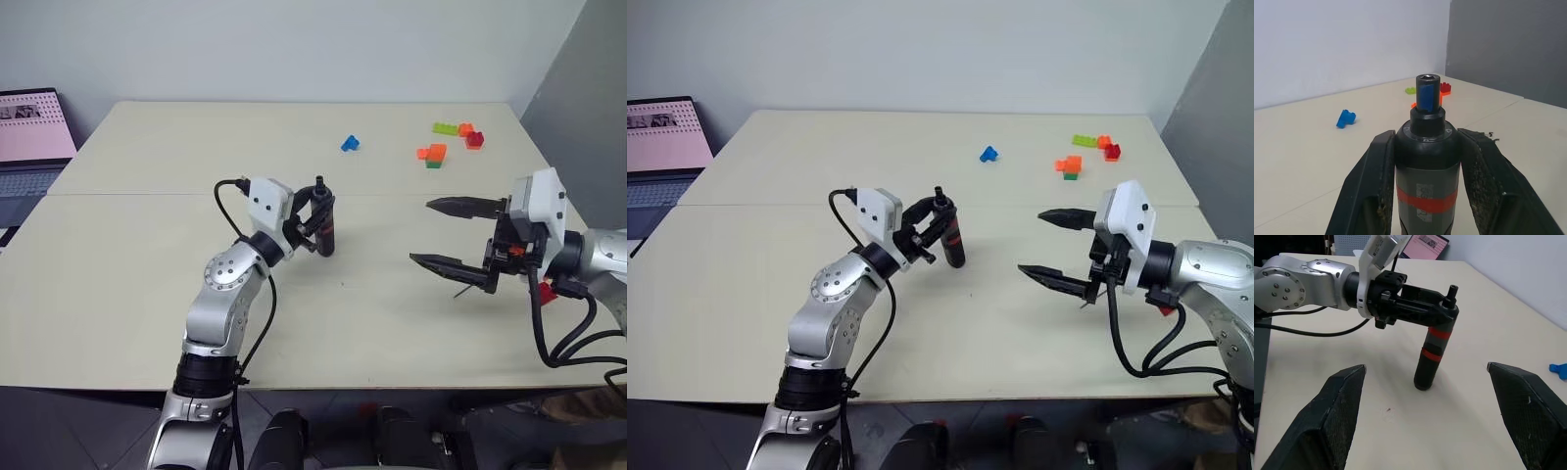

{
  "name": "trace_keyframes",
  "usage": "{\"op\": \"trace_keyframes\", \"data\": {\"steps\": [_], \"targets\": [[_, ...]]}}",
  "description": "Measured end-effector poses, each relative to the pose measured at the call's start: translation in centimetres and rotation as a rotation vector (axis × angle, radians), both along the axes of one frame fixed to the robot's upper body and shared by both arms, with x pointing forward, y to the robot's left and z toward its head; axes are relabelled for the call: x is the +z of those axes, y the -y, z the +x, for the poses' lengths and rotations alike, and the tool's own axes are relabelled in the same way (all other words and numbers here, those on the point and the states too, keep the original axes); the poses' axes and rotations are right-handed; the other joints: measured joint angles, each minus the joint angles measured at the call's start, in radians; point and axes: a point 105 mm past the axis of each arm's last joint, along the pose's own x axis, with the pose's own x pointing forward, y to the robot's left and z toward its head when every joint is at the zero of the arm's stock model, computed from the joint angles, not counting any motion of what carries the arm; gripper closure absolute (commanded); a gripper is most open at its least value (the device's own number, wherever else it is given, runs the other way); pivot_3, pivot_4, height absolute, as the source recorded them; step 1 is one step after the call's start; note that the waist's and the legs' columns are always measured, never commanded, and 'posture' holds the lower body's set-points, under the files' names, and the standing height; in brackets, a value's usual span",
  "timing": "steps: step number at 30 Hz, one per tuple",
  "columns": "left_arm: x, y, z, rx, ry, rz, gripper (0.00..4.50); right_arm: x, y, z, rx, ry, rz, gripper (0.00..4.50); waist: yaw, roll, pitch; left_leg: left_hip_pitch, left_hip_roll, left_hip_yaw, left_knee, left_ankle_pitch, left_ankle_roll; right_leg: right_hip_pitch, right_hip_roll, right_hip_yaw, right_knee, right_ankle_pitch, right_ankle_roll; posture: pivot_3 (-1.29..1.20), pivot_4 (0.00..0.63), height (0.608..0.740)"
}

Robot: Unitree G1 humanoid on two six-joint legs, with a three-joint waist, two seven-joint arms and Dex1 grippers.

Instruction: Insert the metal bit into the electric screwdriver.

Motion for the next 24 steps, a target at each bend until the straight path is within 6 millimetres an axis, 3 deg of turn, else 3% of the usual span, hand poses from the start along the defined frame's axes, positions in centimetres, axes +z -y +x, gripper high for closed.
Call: {"op": "trace_keyframes", "data": {"steps": [6,11,15,24], "targets": [[-0.1,0.3,-0.2,-0.014,0.014,0.014,2.91,-1.9,2.6,1.3,-0.050,-0.058,-0.200,0.33,0.001,0.000,0.000,0.000,0.000,0.001,0.000,0.000,0.000,0.000,0.000,0.000,0.000,0.000,0.000,0.00,0.150,0.740],[-0.3,0.4,-0.7,-0.018,0.034,0.041,2.91,-4.4,7.4,3.8,-0.040,-0.081,-0.599,0.33,-0.005,0.001,-0.001,0.005,0.000,0.006,-0.001,0.000,0.000,0.001,0.000,0.002,-0.001,0.000,0.000,0.00,0.150,0.740],[-0.4,0.7,-0.8,-0.015,0.063,0.063,2.91,-6.6,10.0,6.2,0.043,-0.064,-0.894,0.33,-0.006,0.001,-0.001,0.007,0.000,0.007,-0.002,0.000,0.000,0.003,0.000,0.003,-0.002,0.000,0.000,0.00,0.150,0.740],[-0.4,0.7,-0.9,-0.002,0.076,0.060,2.91,-9.7,11.1,8.2,0.241,-0.123,-1.163,0.33,-0.002,0.001,0.000,0.006,0.001,0.006,-0.002,0.002,-0.003,0.002,-0.001,0.004,-0.002,0.000,0.000,0.00,0.150,0.740]]}}
